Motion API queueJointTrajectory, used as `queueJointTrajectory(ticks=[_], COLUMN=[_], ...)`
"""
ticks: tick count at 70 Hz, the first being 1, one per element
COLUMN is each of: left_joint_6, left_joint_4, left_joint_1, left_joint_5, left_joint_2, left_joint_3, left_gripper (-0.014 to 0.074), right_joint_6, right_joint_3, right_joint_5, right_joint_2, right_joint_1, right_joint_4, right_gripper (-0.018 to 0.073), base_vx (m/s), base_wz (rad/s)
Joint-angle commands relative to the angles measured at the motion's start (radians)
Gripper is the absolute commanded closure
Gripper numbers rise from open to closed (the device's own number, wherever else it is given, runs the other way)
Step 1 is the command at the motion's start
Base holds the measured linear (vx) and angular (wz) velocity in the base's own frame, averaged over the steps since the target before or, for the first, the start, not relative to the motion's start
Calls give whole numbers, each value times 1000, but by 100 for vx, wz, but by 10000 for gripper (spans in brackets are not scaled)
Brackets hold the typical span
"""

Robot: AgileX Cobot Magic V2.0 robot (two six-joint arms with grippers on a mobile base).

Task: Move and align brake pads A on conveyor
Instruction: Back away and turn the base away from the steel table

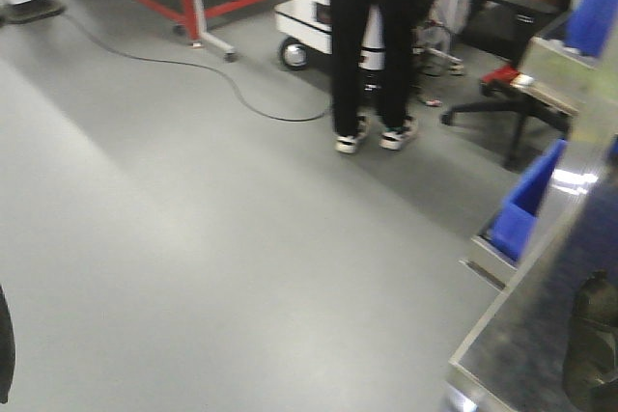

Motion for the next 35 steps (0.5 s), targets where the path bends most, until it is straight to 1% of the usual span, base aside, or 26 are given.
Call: queueJointTrajectory(ticks=[1,35], left_joint_6=[-1,-1], left_joint_4=[1,1], left_joint_1=[-6,-6], left_joint_5=[-102,-102], left_joint_2=[5,5], left_joint_3=[-32,-32], left_gripper=[440,440], right_joint_6=[-8,-8], right_joint_3=[-31,-31], right_joint_5=[-76,-76], right_joint_2=[-1,-1], right_joint_1=[-3,-3], right_joint_4=[-17,-17], right_gripper=[435,435], base_vx=[9,14], base_wz=[63,58])
